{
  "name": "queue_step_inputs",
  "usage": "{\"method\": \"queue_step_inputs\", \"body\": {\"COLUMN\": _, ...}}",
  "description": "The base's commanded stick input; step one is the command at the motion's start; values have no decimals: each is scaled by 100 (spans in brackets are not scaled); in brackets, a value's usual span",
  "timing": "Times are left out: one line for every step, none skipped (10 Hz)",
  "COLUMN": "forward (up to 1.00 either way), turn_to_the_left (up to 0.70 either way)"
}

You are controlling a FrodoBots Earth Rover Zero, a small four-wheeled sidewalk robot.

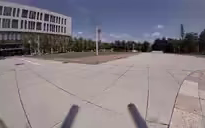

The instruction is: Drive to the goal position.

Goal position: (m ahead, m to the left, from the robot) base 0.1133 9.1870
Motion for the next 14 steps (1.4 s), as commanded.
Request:
{"method": "queue_step_inputs", "body": {"forward": 70, "turn_to_the_left": 0}}
{"method": "queue_step_inputs", "body": {"forward": 70, "turn_to_the_left": 0}}
{"method": "queue_step_inputs", "body": {"forward": 70, "turn_to_the_left": 0}}
{"method": "queue_step_inputs", "body": {"forward": 70, "turn_to_the_left": 0}}
{"method": "queue_step_inputs", "body": {"forward": 70, "turn_to_the_left": 0}}
{"method": "queue_step_inputs", "body": {"forward": 70, "turn_to_the_left": 0}}
{"method": "queue_step_inputs", "body": {"forward": 70, "turn_to_the_left": 0}}
{"method": "queue_step_inputs", "body": {"forward": 70, "turn_to_the_left": 0}}
{"method": "queue_step_inputs", "body": {"forward": 70, "turn_to_the_left": 0}}
{"method": "queue_step_inputs", "body": {"forward": 70, "turn_to_the_left": 0}}
{"method": "queue_step_inputs", "body": {"forward": 70, "turn_to_the_left": 0}}
{"method": "queue_step_inputs", "body": {"forward": 70, "turn_to_the_left": 0}}
{"method": "queue_step_inputs", "body": {"forward": 70, "turn_to_the_left": 0}}
{"method": "queue_step_inputs", "body": {"forward": 70, "turn_to_the_left": 0}}
